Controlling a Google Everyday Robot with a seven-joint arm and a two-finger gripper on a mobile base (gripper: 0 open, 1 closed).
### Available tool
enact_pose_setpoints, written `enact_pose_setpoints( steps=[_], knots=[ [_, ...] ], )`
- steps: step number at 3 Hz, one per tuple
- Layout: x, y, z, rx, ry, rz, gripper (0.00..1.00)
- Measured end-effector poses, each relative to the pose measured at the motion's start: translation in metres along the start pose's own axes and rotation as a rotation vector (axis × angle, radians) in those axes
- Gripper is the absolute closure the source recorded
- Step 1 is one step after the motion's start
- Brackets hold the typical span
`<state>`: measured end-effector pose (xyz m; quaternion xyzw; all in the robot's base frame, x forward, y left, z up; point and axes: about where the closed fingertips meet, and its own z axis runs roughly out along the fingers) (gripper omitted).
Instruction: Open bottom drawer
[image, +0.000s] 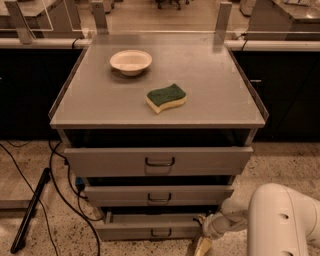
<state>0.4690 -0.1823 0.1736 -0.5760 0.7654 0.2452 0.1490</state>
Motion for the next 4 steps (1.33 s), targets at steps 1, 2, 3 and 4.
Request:
enact_pose_setpoints(
  steps=[1,2,3,4],
  knots=[
    [-0.004,0.003,0.000,-0.017,0.009,-0.002,0.00],
    [-0.011,0.014,-0.002,-0.064,0.052,-0.015,0.00],
    [-0.017,0.031,-0.005,-0.121,0.098,-0.027,0.00],
    [-0.018,0.044,-0.005,-0.183,0.133,-0.026,0.00]
  ],
)
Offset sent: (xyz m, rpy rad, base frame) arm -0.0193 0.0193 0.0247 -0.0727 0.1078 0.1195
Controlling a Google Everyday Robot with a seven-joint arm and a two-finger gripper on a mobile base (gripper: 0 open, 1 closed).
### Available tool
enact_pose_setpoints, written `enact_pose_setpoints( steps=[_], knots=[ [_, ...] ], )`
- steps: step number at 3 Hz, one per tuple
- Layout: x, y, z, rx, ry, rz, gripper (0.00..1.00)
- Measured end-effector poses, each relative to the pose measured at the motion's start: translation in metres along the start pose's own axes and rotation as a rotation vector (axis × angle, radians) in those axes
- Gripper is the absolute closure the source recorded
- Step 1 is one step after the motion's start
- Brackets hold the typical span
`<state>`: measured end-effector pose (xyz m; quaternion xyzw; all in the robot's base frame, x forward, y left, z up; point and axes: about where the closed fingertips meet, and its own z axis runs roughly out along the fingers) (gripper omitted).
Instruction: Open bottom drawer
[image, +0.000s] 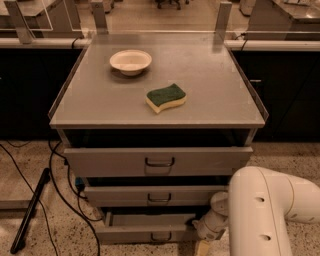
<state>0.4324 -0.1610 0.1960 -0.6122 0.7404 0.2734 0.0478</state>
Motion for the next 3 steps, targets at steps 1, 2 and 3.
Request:
enact_pose_setpoints(
  steps=[1,2,3],
  knots=[
    [0.004,0.010,0.003,-0.063,0.026,0.014,0.00],
    [0.013,0.022,0.003,-0.132,0.039,0.034,0.00],
    [0.015,0.026,0.001,-0.151,0.043,0.040,0.00]
  ],
)
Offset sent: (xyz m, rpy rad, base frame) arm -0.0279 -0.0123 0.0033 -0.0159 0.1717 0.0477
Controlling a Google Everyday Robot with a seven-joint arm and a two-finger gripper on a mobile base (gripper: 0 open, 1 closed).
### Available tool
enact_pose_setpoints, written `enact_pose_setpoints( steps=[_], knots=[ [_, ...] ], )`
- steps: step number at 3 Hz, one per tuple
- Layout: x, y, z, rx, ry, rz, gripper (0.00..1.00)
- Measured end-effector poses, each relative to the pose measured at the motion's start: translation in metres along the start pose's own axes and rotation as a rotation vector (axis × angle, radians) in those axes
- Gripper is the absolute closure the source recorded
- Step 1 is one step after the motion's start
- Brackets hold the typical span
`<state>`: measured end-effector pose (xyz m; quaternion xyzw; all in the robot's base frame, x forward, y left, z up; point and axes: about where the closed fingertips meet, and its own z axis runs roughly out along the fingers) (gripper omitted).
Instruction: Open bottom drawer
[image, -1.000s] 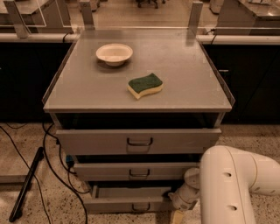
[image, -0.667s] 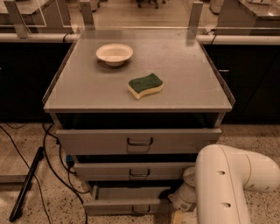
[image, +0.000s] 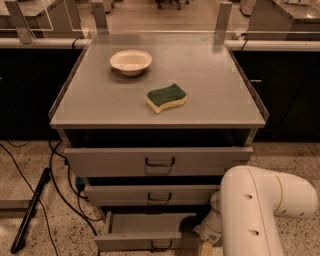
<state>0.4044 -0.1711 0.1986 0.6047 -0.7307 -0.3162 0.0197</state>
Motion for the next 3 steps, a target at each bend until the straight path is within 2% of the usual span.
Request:
enact_pose_setpoints(
  steps=[1,2,3],
  knots=[
    [0.005,0.004,-0.001,-0.023,0.000,0.008,0.00],
    [0.009,0.015,-0.002,-0.075,-0.002,0.008,0.00],
    [0.009,0.015,-0.002,-0.075,-0.002,0.008,0.00]
  ],
)
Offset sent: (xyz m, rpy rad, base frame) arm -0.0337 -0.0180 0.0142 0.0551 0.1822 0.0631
